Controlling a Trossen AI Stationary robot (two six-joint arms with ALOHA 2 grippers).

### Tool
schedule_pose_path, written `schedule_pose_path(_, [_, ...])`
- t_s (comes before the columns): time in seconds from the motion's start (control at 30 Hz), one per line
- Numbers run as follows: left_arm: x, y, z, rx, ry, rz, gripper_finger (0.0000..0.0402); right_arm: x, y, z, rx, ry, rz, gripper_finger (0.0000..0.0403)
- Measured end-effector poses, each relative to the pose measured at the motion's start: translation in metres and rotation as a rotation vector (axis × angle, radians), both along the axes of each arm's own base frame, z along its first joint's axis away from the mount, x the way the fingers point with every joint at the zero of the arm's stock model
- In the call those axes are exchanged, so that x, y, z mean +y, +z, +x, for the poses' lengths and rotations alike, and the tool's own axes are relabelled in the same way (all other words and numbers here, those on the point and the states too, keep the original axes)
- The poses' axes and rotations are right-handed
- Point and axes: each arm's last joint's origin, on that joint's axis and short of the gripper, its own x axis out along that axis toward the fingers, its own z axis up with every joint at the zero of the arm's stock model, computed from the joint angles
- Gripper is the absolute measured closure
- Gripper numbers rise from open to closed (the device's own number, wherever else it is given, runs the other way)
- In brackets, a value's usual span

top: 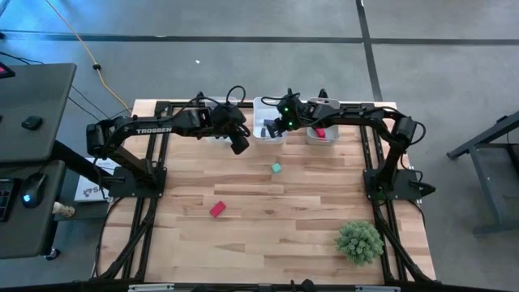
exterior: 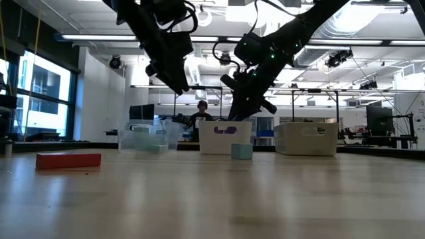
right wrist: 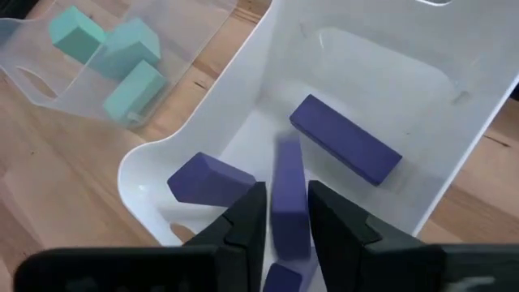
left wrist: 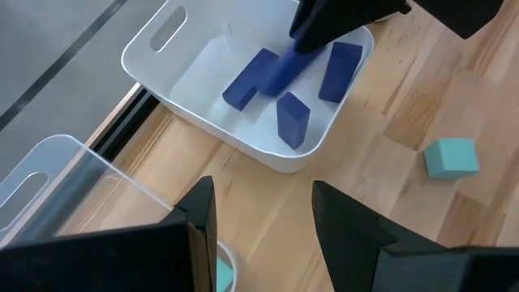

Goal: Sort & place blocks by color
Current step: Put the blue block into the white bin, then put the light blue block into the transparent bin

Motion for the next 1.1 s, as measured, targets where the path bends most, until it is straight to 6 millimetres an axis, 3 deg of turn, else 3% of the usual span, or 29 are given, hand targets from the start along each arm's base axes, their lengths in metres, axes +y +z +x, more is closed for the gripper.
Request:
schedule_pose_path(0.27, [0.0, 0.0, 0.0, 0.002, 0.0, -0.001, 0.0277, 0.0, 0.002, -0.001, -0.005, -0.002, 0.0, 0.0277])
schedule_pose_path(0.57, [-0.001, -0.001, -0.001, 0.015, 0.0, -0.007, 0.0277, 0.009, 0.029, -0.006, -0.139, 0.031, 0.107, 0.027])
schedule_pose_path(1.1, [-0.005, -0.007, -0.007, 0.083, -0.033, -0.089, 0.0277, 0.072, 0.03, 0.011, -0.104, 0.329, 0.204, 0.027])
